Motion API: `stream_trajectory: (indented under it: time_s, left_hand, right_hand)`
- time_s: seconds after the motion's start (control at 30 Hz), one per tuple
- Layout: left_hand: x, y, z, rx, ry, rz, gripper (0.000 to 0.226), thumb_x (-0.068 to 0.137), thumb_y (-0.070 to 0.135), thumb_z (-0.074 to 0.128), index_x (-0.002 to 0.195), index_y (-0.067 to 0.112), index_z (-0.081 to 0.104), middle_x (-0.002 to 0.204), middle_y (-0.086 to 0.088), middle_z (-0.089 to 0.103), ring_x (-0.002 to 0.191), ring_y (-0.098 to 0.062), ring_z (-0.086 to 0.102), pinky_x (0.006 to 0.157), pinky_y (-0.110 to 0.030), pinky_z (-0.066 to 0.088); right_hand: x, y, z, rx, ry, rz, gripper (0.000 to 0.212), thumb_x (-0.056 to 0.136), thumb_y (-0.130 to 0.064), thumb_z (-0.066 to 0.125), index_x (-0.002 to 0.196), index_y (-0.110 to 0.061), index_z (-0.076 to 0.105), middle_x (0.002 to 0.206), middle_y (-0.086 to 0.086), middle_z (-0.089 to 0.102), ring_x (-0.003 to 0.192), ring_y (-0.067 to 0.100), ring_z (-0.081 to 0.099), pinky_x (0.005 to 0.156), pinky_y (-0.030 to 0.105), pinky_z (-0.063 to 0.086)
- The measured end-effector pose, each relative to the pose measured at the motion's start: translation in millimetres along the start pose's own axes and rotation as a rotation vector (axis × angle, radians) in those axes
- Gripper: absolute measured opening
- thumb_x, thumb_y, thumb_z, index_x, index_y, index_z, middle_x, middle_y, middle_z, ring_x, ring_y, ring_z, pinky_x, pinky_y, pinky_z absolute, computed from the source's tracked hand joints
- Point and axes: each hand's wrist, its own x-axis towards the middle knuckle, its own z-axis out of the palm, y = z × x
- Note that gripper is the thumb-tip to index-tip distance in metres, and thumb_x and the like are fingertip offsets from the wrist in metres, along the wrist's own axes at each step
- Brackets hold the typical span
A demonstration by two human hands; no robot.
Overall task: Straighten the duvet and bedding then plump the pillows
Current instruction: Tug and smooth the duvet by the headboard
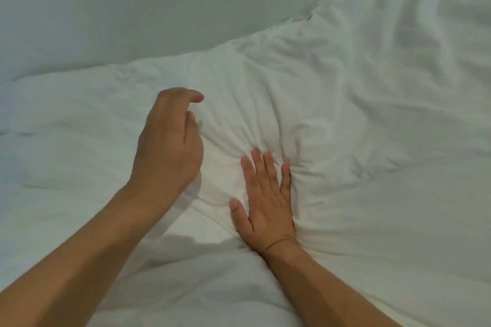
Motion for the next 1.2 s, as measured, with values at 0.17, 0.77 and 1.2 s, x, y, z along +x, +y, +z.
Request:
stream_trajectory:
  time_s: [0.17,0.77,1.2]
  left_hand:
    - [-38.3,-74.4,45.5,0.490,-0.304,-0.202,0.057,0.101,0.043,0.016,0.155,0.025,0.017,0.163,-0.002,0.014,0.149,-0.021,0.008,0.121,-0.045,0.001]
    - [-13.1,-119.7,79.7,0.746,-0.164,-0.115,0.065,0.096,0.043,0.025,0.155,0.017,0.018,0.161,-0.010,0.016,0.150,-0.030,0.006,0.118,-0.056,0.000]
    - [68.8,-63.1,83.9,1.115,-0.693,-0.278,0.068,0.076,0.055,0.056,0.133,0.017,0.052,0.149,-0.013,0.039,0.133,-0.038,0.040,0.100,-0.057,0.038]
  right_hand:
    - [-0.7,-1.7,-4.3,0.102,0.078,0.034,0.062,0.096,-0.038,0.026,0.149,-0.005,0.035,0.158,0.008,0.030,0.149,0.020,0.019,0.119,0.055,0.006]
    - [112.7,163.8,-112.8,-0.641,-0.509,0.034,0.079,0.076,-0.081,-0.019,0.144,-0.043,-0.030,0.159,-0.003,-0.028,0.148,0.023,-0.020,0.108,0.070,-0.014]
    - [38.8,218.4,-333.1,-0.819,-0.184,0.165,0.090,0.074,-0.072,0.004,0.155,-0.034,0.005,0.164,0.000,-0.004,0.150,0.021,-0.010,0.115,0.051,-0.017]
